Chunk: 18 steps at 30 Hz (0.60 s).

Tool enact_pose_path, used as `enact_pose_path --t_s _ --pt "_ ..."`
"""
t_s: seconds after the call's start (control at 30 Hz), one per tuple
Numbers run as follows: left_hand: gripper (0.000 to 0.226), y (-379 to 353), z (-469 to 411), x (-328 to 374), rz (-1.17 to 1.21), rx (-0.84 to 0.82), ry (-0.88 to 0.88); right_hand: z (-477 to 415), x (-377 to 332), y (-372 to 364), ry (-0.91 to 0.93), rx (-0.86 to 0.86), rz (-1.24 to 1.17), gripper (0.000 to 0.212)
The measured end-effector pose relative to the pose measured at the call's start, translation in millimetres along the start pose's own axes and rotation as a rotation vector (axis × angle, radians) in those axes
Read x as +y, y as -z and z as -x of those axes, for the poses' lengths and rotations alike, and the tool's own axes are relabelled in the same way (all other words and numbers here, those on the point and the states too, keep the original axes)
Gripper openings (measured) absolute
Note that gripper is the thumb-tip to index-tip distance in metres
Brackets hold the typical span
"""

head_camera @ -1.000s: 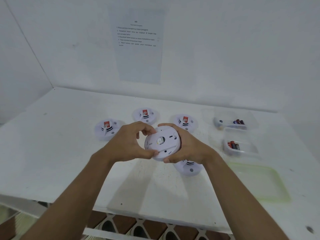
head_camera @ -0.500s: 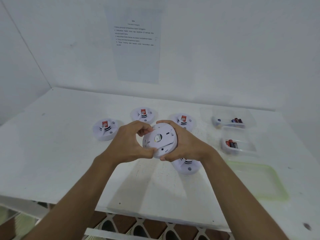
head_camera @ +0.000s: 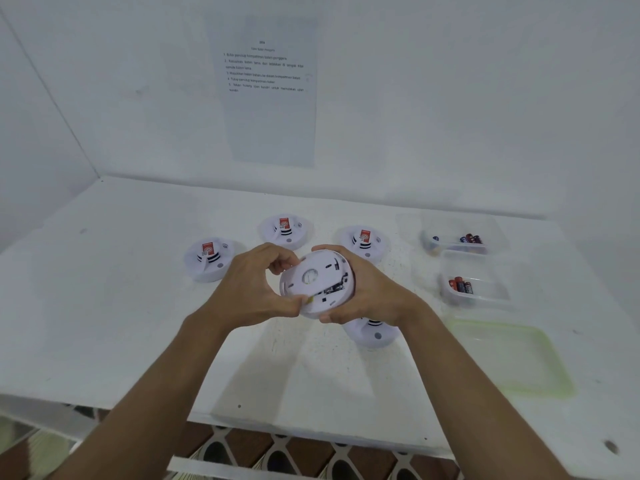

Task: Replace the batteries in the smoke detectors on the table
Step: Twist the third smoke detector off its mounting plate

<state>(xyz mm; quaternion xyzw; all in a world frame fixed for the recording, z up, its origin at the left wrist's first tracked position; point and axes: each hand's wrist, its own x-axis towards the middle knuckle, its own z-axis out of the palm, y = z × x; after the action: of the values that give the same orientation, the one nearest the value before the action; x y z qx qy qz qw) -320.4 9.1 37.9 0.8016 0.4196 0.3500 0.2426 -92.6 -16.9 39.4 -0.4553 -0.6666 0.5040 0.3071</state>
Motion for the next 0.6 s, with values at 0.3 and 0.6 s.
enact_pose_path --t_s 0.3,0.6 --pt "0.048 -2.5 7.1 -13.0 0.076 0.032 0.04 3.9 9.7 -1.0 -0.006 0.032 -0.062 0.093" --pt "0.048 -0.1 32.4 -45.2 0.106 0.108 0.259 11.5 29.0 -0.5 -0.036 0.159 -0.134 0.09"
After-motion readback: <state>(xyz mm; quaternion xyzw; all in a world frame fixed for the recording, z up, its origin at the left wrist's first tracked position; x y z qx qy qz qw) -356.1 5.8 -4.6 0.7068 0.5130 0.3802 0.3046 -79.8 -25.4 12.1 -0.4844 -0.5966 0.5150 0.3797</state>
